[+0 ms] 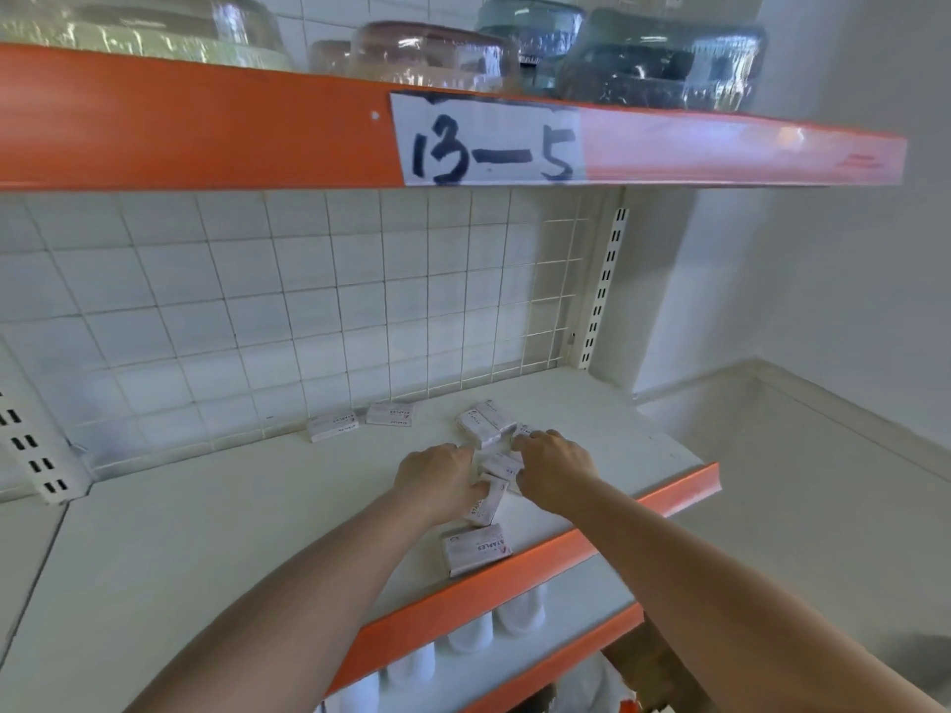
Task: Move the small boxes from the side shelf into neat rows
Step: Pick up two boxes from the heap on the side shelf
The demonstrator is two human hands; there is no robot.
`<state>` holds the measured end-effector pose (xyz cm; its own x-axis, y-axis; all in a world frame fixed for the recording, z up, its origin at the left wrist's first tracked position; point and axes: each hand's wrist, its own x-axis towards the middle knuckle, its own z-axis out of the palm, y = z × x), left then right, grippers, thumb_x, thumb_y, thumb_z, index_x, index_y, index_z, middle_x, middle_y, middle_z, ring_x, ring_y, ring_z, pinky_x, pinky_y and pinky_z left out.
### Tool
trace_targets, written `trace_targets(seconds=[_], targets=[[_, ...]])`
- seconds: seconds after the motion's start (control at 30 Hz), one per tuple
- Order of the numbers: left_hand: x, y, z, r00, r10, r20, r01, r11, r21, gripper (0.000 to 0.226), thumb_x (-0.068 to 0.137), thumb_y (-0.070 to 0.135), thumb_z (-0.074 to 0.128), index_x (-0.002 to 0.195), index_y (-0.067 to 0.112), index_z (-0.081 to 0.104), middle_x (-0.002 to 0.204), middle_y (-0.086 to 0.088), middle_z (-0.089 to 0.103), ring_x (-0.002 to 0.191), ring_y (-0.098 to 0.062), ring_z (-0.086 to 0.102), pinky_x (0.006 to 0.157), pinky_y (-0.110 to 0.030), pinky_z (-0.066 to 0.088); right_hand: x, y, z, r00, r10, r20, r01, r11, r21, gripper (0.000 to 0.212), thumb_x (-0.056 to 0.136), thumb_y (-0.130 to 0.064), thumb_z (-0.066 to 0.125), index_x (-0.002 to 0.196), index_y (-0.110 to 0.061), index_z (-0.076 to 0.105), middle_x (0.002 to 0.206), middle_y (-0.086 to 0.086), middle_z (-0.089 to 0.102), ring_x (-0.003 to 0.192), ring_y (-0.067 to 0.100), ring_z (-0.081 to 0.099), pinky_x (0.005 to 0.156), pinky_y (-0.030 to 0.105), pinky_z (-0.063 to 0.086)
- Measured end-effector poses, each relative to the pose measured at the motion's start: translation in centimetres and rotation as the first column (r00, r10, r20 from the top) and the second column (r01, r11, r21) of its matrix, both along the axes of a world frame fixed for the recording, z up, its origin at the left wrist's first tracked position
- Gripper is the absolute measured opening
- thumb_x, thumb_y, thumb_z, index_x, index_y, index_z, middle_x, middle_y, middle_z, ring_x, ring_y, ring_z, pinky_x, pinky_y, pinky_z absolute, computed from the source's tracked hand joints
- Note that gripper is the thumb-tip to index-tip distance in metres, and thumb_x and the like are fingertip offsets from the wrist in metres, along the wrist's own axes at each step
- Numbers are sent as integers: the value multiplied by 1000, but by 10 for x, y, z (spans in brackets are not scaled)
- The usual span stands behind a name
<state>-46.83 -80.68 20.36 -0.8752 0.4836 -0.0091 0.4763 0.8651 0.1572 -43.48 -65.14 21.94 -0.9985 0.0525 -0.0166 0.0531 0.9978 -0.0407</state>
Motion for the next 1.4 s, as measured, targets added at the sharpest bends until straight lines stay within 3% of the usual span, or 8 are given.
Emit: trace_targets(seconds=[0.17, 0.33, 0.53, 0.93, 1.1, 1.23, 1.4], targets=[[14, 19, -1, 996, 87, 15, -87, 996, 10, 40, 90, 50, 50, 103, 13, 59, 109, -3, 62, 102, -23, 59, 80, -30, 43, -7, 16, -3, 995, 94, 30, -93, 995, -17, 46, 92, -21, 49, 137, -18, 44, 128, 6, 54, 120, 23, 48, 90, 30, 42], [22, 33, -8, 980, 193, 41, -194, 981, 15, 40, 83, 51, 56, 104, 17, 59, 110, -1, 62, 103, -21, 60, 78, -28, 41, -14, 23, -4, 984, 171, 59, -169, 985, -35, 32, 89, -22, 54, 120, -15, 57, 121, 10, 54, 111, 27, 54, 85, 29, 42], [24, 41, -11, 962, 269, 54, -271, 961, 46, 31, 85, 37, 56, 110, 19, 58, 115, 1, 60, 106, -21, 60, 77, -28, 40, -20, 23, -4, 951, 302, 62, -299, 952, -63, 38, 83, -27, 59, 119, -19, 60, 128, 6, 52, 116, 25, 52, 91, 30, 43], [13, 31, -12, 962, 266, 68, -265, 964, -14, 30, 87, 34, 52, 111, 15, 54, 118, -3, 56, 106, -23, 58, 80, -31, 44, -31, 18, -13, 955, 293, 57, -293, 956, -3, 40, 91, -40, 54, 120, -13, 58, 124, 11, 54, 122, 27, 47, 96, 35, 42], [13, 26, -12, 965, 257, 44, -257, 966, -15, 27, 87, 35, 53, 106, 16, 55, 115, -2, 57, 104, -24, 58, 79, -30, 42, -32, 15, -14, 955, 287, 73, -289, 957, 23, 42, 93, -37, 52, 125, -11, 55, 123, 13, 55, 121, 29, 47, 96, 36, 43], [13, 21, -7, 960, 276, 43, -276, 961, -19, 25, 86, 34, 53, 103, 17, 56, 113, -1, 59, 102, -23, 60, 81, -31, 46, -32, 9, -9, 954, 290, 83, -292, 956, 22, 38, 92, -29, 53, 124, -10, 55, 119, 12, 54, 114, 31, 53, 86, 37, 47], [16, 11, 0, 953, 302, 21, -302, 953, -5, 14, 85, 33, 55, 92, 22, 51, 112, 1, 57, 103, -22, 59, 75, -28, 40, -31, 2, -1, 946, 313, 83, -314, 949, 1, 34, 90, -18, 52, 123, -8, 50, 121, 11, 47, 109, 33, 54, 79, 35, 42]])
